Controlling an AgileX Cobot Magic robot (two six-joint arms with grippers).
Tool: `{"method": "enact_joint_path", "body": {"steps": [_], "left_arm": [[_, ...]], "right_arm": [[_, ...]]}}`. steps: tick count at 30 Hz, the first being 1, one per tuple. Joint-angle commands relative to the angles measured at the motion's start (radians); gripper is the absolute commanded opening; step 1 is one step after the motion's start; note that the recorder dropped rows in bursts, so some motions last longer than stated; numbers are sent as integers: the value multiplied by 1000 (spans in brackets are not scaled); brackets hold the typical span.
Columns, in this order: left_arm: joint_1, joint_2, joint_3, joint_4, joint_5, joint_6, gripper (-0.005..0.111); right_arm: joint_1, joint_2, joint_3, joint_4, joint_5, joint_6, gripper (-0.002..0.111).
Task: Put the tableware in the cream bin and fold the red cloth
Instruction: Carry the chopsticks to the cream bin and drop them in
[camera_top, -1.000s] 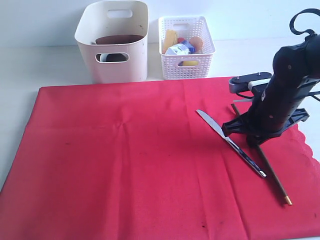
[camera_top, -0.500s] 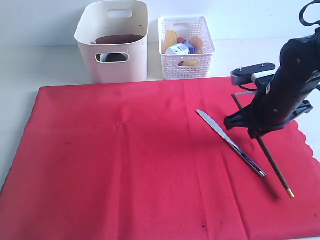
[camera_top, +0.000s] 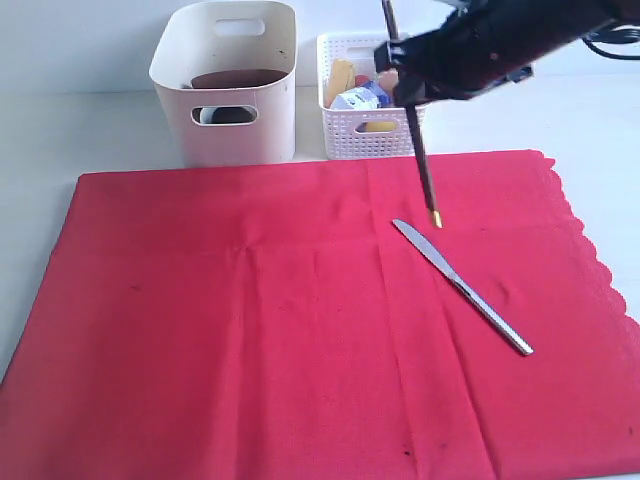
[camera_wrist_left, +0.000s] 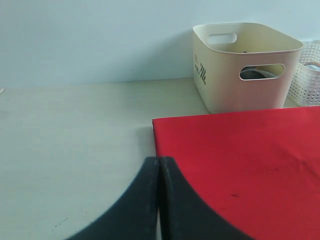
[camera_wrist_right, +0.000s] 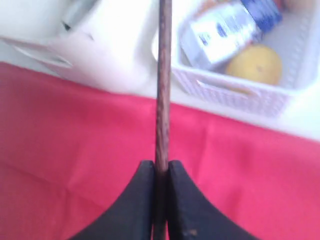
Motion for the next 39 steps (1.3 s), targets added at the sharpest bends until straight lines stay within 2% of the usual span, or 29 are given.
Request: {"method": "enact_joint_path", "body": {"steps": [1,5,7,9,10,13,23,25,28,34,36,39], "left_arm": [[1,-6,-1,-10,-3,-3,1],[1,-6,-1,-10,-3,-3,1],[1,-6,-1,-10,-3,-3,1],[1,-6,-1,-10,-3,-3,1],[1,-6,-1,-10,-3,-3,1],[1,-6,-1,-10,-3,-3,1],[1,-6,-1,-10,-3,-3,1],[1,-6,-1,-10,-3,-3,1],[1,-6,-1,-10,-3,-3,1],[1,-6,-1,-10,-3,-3,1],[1,-6,-1,-10,-3,-3,1],[1,-6,-1,-10,-3,-3,1]], "right_arm": [[-4,125,-167,346,4,-209,0],[11,313,-445,617,79,-269,0],[32,372,-542,653,57,-268,0],[63,449,-662,705,-16,-263,0],[85,497,-722,752,-120,-263,0],[128,516,-757,749,-378,-60,0],[212,538,-757,747,-663,-155,1],[217,538,-757,745,-682,-155,7],[224,538,-757,665,-706,-155,27],[224,538,-757,643,-690,-155,56],[224,535,-757,643,-652,-155,60],[211,518,-757,643,-546,-155,60]]}}
